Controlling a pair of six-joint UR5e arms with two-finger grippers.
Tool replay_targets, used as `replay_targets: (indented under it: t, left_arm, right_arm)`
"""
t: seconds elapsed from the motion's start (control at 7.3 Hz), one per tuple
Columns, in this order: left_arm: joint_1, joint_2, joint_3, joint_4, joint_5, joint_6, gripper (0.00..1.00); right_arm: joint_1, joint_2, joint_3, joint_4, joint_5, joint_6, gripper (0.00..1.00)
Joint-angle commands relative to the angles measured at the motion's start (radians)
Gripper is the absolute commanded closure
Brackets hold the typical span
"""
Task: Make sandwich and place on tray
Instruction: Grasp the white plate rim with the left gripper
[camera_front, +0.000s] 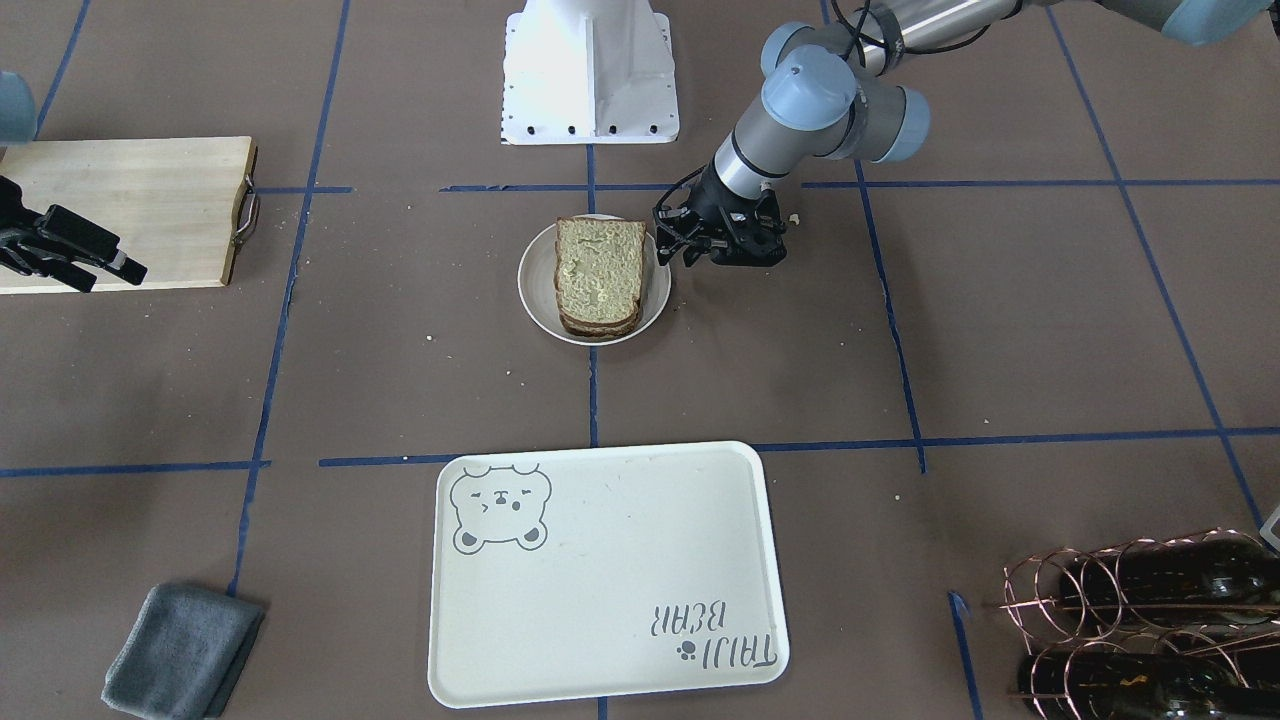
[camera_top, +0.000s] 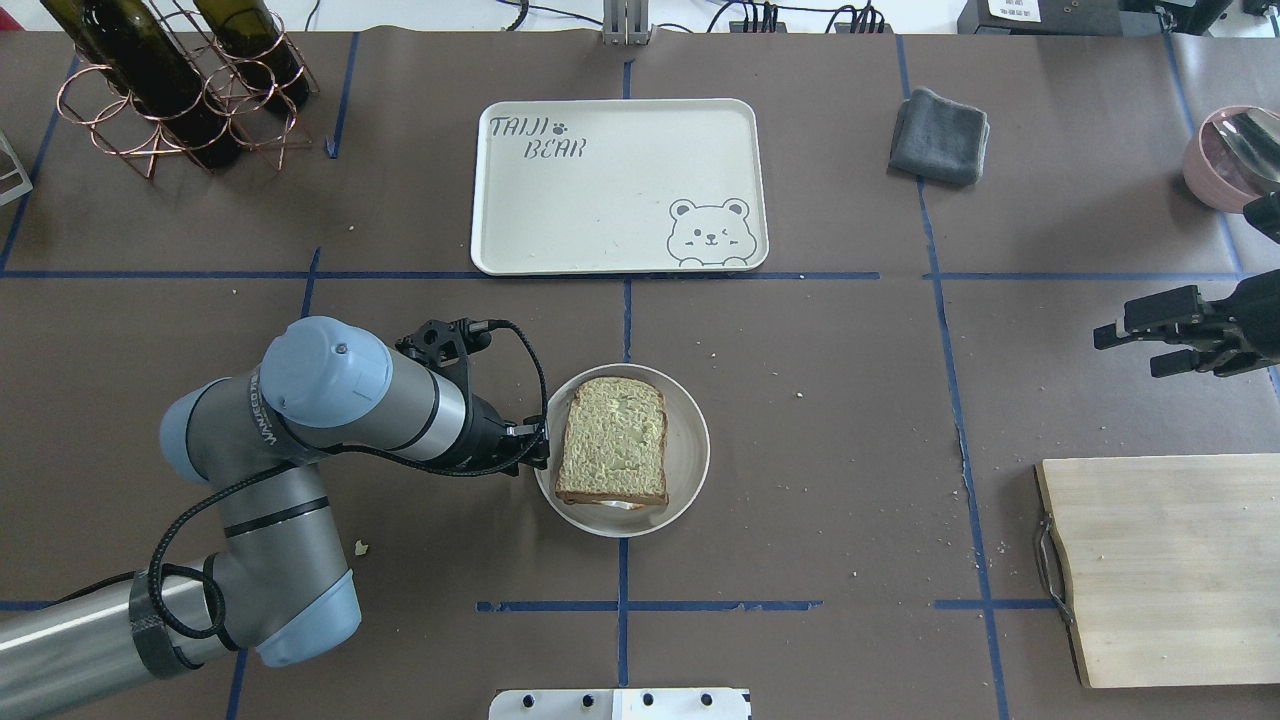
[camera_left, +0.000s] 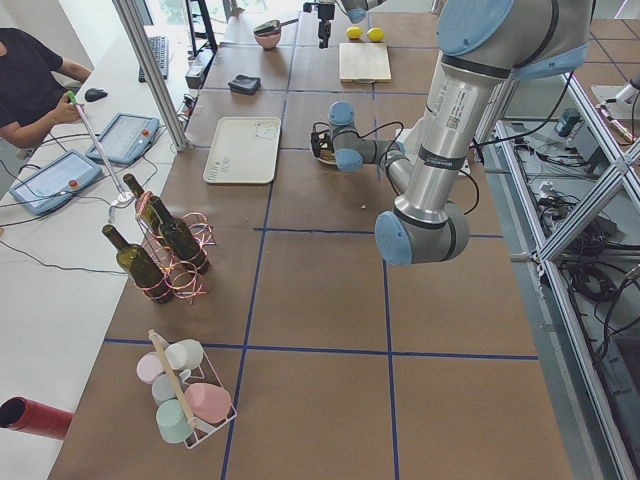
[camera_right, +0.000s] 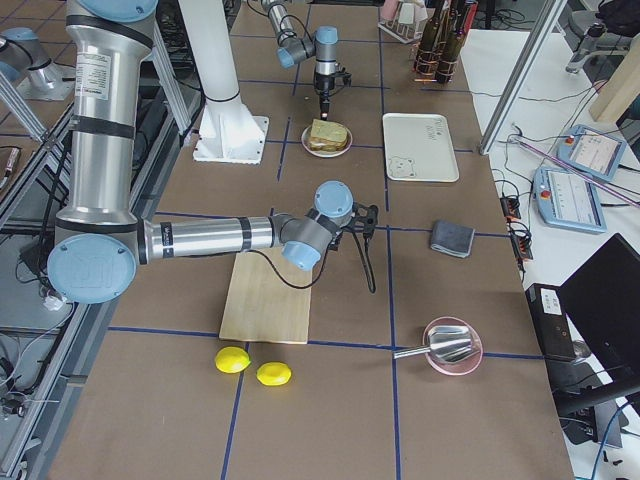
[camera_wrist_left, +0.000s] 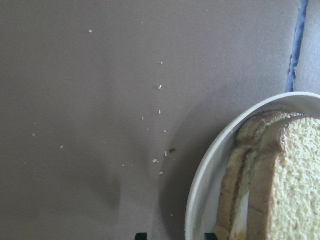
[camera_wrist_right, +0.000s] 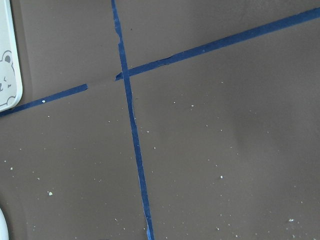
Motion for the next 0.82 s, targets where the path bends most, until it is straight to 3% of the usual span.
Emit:
replay_targets:
  t: [0.0, 0.68]
  left_arm:
    - [0.004, -0.014, 0.02, 0.0, 0.001, 0.004, 0.7]
    - [0.005, -0.043, 0.077, -0.006, -0.001, 0.007, 0.77]
  right_arm:
    - [-0.004, -0.005, 0.0, 0.001, 0.0, -0.001, 0.0]
    - [-0.01, -0.016, 0.0, 0.003, -0.002, -0.004, 0.0]
